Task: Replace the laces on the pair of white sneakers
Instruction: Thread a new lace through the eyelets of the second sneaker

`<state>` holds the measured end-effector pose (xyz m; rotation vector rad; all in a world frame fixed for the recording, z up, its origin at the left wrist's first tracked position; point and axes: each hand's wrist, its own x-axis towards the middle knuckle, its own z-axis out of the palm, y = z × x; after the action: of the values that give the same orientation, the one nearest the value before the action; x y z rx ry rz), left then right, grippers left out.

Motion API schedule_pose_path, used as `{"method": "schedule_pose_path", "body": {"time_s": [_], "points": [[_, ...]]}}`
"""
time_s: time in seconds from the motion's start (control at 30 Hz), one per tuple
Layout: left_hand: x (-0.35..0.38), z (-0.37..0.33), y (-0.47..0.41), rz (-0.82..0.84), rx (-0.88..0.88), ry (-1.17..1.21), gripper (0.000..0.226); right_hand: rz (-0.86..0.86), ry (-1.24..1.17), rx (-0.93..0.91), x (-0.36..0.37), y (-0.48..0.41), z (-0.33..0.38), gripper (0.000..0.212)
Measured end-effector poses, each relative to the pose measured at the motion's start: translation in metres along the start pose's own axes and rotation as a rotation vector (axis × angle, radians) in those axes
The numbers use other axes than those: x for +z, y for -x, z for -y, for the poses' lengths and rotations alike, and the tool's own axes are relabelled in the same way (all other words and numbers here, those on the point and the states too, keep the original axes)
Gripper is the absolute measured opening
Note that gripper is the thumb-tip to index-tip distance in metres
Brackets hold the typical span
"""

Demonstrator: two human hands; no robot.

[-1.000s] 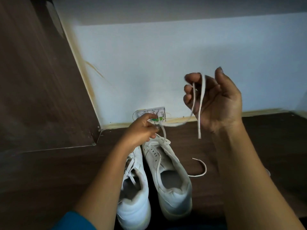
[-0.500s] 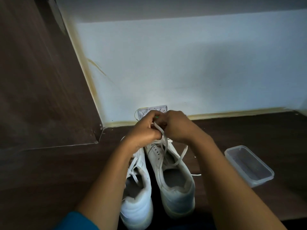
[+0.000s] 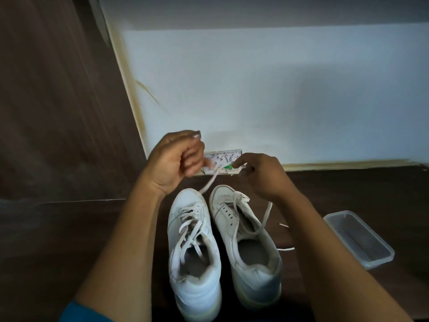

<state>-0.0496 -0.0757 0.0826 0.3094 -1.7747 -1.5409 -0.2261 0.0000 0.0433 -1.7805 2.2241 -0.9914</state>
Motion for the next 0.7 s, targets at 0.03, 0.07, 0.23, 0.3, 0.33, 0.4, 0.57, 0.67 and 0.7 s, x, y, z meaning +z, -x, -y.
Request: {"method": "schedule_pose_path", "body": {"time_s": [0.03,0.07,0.23,0.3,0.33,0.4,0.57,0.67,0.7], "points": [[-0.001,-0.002,-0.001,-0.036,-0.02,-0.01,0.045,-0.009,0.019,-0.012,0.0,-0.001,-0.001,0.021],[-0.001,-0.001,-0.003,-0.064,-0.033,-0.11,0.047,-0.009,0.017,-0.037,0.001,-0.001,-0.002,0.021],[0.006,0.027,-0.006,0.116,-0.136,-0.625,0.033,0.141,-0.208,-0.258,0.003,0.002,0.013,0.029],[0.007,0.039,-0.006,0.185,-0.213,-0.58,0.034,0.117,-0.249,-0.267,0.005,0.003,0.019,0.034],[0.008,0.042,-0.006,0.171,-0.223,-0.553,0.026,0.091,-0.285,-0.257,0.004,0.004,0.02,0.034],[0.006,0.042,-0.007,0.09,-0.195,-0.643,0.008,0.026,-0.335,-0.213,0.001,0.004,0.02,0.033],[-0.016,0.031,-0.005,-0.219,-0.222,-0.523,0.02,0.073,0.272,-0.053,-0.01,0.001,-0.002,0.016],[-0.033,0.023,-0.005,-0.615,-0.221,-0.171,0.025,-0.205,0.473,0.117,-0.019,0.001,-0.017,0.021],[-0.037,0.019,-0.004,-0.677,-0.231,-0.044,0.026,-0.335,0.387,0.172,-0.022,0.0,-0.018,0.024]]}}
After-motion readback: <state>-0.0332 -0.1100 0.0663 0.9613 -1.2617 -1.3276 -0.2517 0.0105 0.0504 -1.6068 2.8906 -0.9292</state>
